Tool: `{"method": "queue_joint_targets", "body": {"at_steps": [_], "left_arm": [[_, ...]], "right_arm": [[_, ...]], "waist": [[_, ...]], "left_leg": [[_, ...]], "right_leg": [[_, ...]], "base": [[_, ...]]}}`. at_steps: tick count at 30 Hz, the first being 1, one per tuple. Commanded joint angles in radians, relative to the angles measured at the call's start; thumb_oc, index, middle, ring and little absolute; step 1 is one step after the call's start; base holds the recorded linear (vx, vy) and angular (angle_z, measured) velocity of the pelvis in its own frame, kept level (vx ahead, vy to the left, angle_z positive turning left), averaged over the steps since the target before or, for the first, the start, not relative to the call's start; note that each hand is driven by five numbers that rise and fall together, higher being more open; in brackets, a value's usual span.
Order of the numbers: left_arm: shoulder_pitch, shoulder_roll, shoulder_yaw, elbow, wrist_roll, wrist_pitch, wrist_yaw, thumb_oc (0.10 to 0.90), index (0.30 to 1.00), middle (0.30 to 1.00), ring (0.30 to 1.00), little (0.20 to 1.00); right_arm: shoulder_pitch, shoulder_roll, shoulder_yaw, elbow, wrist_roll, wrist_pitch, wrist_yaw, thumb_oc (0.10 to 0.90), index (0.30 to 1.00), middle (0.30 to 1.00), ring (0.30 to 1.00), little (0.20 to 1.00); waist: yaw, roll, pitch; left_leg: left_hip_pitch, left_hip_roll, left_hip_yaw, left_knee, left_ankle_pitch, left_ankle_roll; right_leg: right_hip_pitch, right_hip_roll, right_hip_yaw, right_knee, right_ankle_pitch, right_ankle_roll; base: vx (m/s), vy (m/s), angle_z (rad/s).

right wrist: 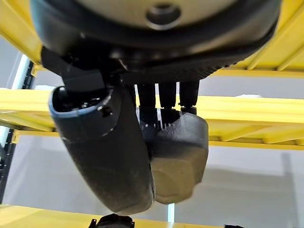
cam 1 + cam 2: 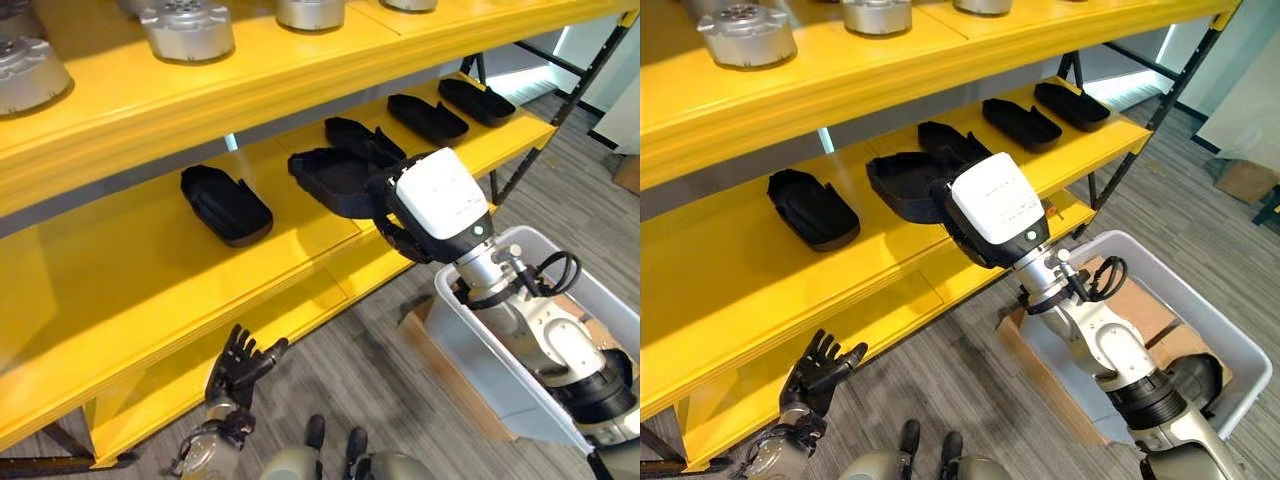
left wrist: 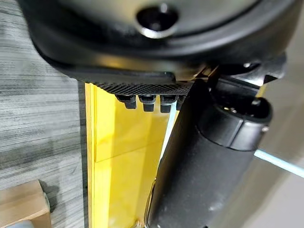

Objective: Move parts from the plastic box to the shelf.

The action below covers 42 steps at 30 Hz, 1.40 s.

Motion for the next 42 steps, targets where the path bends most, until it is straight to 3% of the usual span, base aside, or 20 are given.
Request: {"method": "queue_joint_targets", "body": {"at_steps": [1,5,6,7,10,13,14,15,16,17,18,22,31,34,35,42], "left_arm": [[-0.024,0.035,0.014,-0.09,0.014,-0.07,-0.044,0.9,1.0,1.0,1.0,1.0],[-0.028,0.038,0.0,-0.098,0.009,-0.07,-0.041,0.9,1.0,1.0,1.0,1.0],[-0.043,0.045,-0.006,-0.1,-0.001,-0.071,-0.039,0.9,1.0,1.0,1.0,1.0],[-0.078,0.059,-0.026,-0.103,-0.011,-0.071,-0.034,0.9,1.0,1.0,1.0,1.0],[-0.098,0.065,-0.033,-0.103,-0.021,-0.076,-0.03,0.9,1.0,1.0,1.0,1.0],[-0.104,0.072,-0.044,-0.104,-0.033,-0.075,-0.025,0.9,1.0,1.0,1.0,1.0],[-0.102,0.074,-0.045,-0.106,-0.036,-0.074,-0.029,0.9,1.0,1.0,1.0,1.0],[-0.101,0.074,-0.047,-0.106,-0.037,-0.074,-0.03,0.9,1.0,1.0,1.0,1.0],[-0.1,0.079,-0.053,-0.106,-0.035,-0.075,-0.025,0.9,1.0,1.0,1.0,1.0],[-0.089,0.069,-0.039,-0.109,-0.044,-0.071,-0.027,0.9,1.0,1.0,1.0,1.0],[-0.09,0.061,-0.043,-0.113,-0.055,-0.066,-0.029,0.9,1.0,1.0,1.0,1.0],[-0.089,0.09,-0.053,-0.116,-0.031,-0.063,-0.056,0.9,1.0,1.0,1.0,1.0],[-0.074,0.092,-0.026,-0.119,-0.014,-0.065,-0.048,0.9,1.0,1.0,1.0,1.0],[-0.068,0.091,-0.02,-0.125,-0.013,-0.066,-0.043,0.9,1.0,1.0,1.0,1.0],[-0.069,0.099,-0.017,-0.127,-0.01,-0.068,-0.039,0.9,1.0,1.0,1.0,1.0],[-0.085,0.127,-0.013,-0.134,-0.013,-0.08,-0.027,0.9,1.0,1.0,1.0,1.0]], "right_arm": [[-0.15,0.016,-0.075,-0.071,0.041,0.0,-0.086,0.4,0.3,0.3,0.3,0.3],[-0.161,0.004,-0.072,-0.081,0.032,-0.002,-0.089,0.4,0.3,0.3,0.3,0.3],[-0.168,-0.012,-0.071,-0.08,0.03,0.003,-0.093,0.4,0.3,0.3,0.3,0.3],[-0.18,-0.049,-0.071,-0.08,0.026,0.02,-0.102,0.4,0.3,0.3,0.3,0.3],[-0.187,-0.076,-0.078,-0.08,0.031,0.04,-0.123,0.4,0.3,0.3,0.3,0.3],[-0.151,-0.1,-0.101,-0.086,0.034,0.055,-0.143,0.4,0.3,0.3,0.3,0.3],[-0.138,-0.11,-0.111,-0.084,0.035,0.062,-0.148,0.4,0.3,0.3,0.3,0.3],[-0.135,-0.112,-0.113,-0.085,0.035,0.062,-0.148,0.4,0.3,0.3,0.3,0.3],[-0.136,-0.12,-0.109,-0.087,0.032,0.065,-0.153,0.4,0.3,0.3,0.3,0.3],[-0.134,-0.126,-0.121,-0.086,0.039,0.067,-0.149,0.4,0.3,0.3,0.3,0.3],[-0.122,-0.133,-0.14,-0.097,0.03,0.067,-0.152,0.4,0.3,0.3,0.3,0.3],[-0.1,-0.098,-0.161,-0.112,0.016,0.078,-0.141,0.4,0.3,0.3,0.3,0.3],[-0.145,-0.053,-0.118,-0.092,-0.013,0.088,-0.108,0.4,0.3,0.3,0.3,0.3],[-0.172,-0.024,-0.095,-0.077,-0.013,0.091,-0.101,0.4,0.3,0.3,0.3,0.3],[-0.2,-0.001,-0.063,-0.053,-0.016,0.095,-0.088,0.4,0.3,0.3,0.3,0.3],[-0.289,0.045,0.011,0.035,-0.006,0.113,-0.079,0.4,0.3,0.3,0.3,0.3]], "waist": [[0.016,-0.025,-0.104],[0.019,-0.021,-0.088],[0.01,-0.03,-0.078],[-0.019,-0.045,-0.065],[-0.045,-0.055,-0.077],[-0.081,-0.02,-0.106],[-0.081,-0.004,-0.115],[-0.083,-0.002,-0.117],[-0.074,0.009,-0.118],[-0.067,0.026,-0.127],[-0.074,0.027,-0.131],[-0.049,0.016,-0.127],[0.006,-0.02,-0.12],[0.034,-0.032,-0.106],[0.066,-0.045,-0.086],[0.122,-0.056,-0.033]], "left_leg": [[0.089,-0.017,0.0,0.042,-0.133,-0.012],[0.065,-0.027,-0.005,0.082,-0.134,-0.022],[0.041,-0.003,0.03,0.11,-0.138,-0.037],[0.011,0.088,0.133,0.141,-0.147,-0.054],[0.023,0.27,0.197,0.147,-0.087,-0.093],[0.057,0.463,0.261,0.067,0.115,-0.167],[0.067,0.491,0.239,0.027,0.176,-0.192],[0.068,0.493,0.234,0.016,0.186,-0.195],[0.07,0.495,0.179,0.001,0.213,-0.206],[0.098,0.435,0.103,-0.038,0.131,-0.206],[0.105,0.424,0.154,-0.062,0.094,-0.206],[0.102,0.33,0.153,-0.043,-0.007,-0.181],[0.089,0.235,0.138,-0.043,-0.053,-0.14],[0.066,0.211,0.124,-0.022,-0.066,-0.126],[0.032,0.194,0.106,0.012,-0.076,-0.119],[-0.054,0.166,0.069,0.089,-0.094,-0.105]], "right_leg": [[0.085,-0.062,0.019,-0.127,0.101,0.114],[0.084,-0.076,0.0,-0.124,0.1,0.108],[0.075,-0.096,-0.016,-0.118,0.104,0.111],[0.05,-0.143,-0.056,-0.11,0.116,0.121],[0.037,-0.187,-0.092,-0.102,0.112,0.13],[0.038,-0.219,-0.156,-0.058,0.087,0.142],[0.036,-0.226,-0.165,-0.038,0.076,0.145],[0.034,-0.224,-0.169,-0.035,0.074,0.143],[0.032,-0.237,-0.168,-0.023,0.068,0.149],[0.03,-0.251,-0.159,-0.016,0.076,0.157],[0.04,-0.278,-0.18,-0.013,0.089,0.167],[0.072,-0.357,-0.206,-0.027,0.14,0.206],[0.098,-0.419,-0.227,-0.061,0.204,0.249],[0.102,-0.437,-0.235,-0.059,0.218,0.258],[0.105,-0.451,-0.255,-0.047,0.228,0.261],[0.089,-0.466,-0.286,-0.028,0.242,0.262]], "base": [[0.03,-0.058,0.19],[-0.04,-0.02,0.17],[-0.22,0.09,0.49],[-0.23,0.116,0.83],[-0.1,0.154,1.14],[0.05,0.287,0.52],[0.04,0.228,0.88],[0.02,0.201,0.89],[0.0,0.224,0.8],[0.03,0.329,0.32],[0.04,0.295,0.0],[0.03,0.299,0.53],[0.02,0.131,0.18],[0.0,0.077,0.16],[-0.01,0.043,0.12],[-0.04,0.021,0.28]]}}
